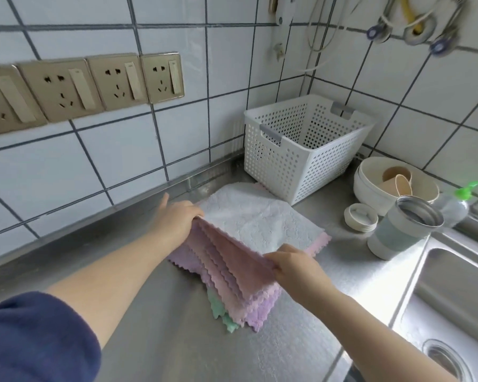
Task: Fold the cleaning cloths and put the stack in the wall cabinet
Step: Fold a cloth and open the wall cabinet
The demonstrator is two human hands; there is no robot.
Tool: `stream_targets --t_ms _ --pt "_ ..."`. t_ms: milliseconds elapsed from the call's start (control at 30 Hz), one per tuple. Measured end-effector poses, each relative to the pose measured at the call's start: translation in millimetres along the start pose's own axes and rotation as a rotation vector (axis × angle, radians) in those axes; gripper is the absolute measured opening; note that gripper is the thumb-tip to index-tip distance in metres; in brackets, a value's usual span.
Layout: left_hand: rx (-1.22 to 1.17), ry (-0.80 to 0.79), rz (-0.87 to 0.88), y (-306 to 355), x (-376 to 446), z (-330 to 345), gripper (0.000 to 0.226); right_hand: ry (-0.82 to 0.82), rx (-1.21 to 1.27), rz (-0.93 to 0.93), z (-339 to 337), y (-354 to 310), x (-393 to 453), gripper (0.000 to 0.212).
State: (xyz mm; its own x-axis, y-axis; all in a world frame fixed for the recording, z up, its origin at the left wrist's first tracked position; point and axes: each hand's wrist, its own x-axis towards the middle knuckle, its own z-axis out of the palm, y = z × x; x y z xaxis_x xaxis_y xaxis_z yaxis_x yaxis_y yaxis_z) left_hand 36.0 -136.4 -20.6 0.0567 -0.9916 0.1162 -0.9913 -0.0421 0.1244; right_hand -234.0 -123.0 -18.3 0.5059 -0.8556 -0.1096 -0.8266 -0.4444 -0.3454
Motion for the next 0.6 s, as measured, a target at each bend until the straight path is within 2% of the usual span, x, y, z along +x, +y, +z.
stream_targets --t_ms 167,233,300,433,500,600 --pt "0.132 0.021 0.173 -28.8 -48.6 -24.8 0.054 0.111 -0.049 -0.023 -3.6 -27.0 -16.2 0.023" --pt "0.246 0.088 0.256 -48.4 -80.1 -29.8 0.049 0.124 -0.043 -0.035 -4.2 -44.5 -29.6 0.025" --pt "0.359 0.147 0.327 -67.9 -119.2 -32.2 0.048 0.099 -0.021 -0.044 0.7 -63.7 -46.3 0.025" --pt "0.398 0.119 0.331 -87.1 -215.0 -38.4 0.05 -0.029 0.027 -0.022 26.8 -106.3 -91.8 0.022" --pt "0.342 0.073 0.308 -91.7 -258.6 -39.9 0.047 -0.082 0.048 -0.008 44.4 -124.0 -116.3 0.023" --pt "0.156 -0.186 0.178 -100.5 -326.3 -31.1 0.028 -0.158 0.029 0.012 75.1 -147.8 -156.9 0.022"
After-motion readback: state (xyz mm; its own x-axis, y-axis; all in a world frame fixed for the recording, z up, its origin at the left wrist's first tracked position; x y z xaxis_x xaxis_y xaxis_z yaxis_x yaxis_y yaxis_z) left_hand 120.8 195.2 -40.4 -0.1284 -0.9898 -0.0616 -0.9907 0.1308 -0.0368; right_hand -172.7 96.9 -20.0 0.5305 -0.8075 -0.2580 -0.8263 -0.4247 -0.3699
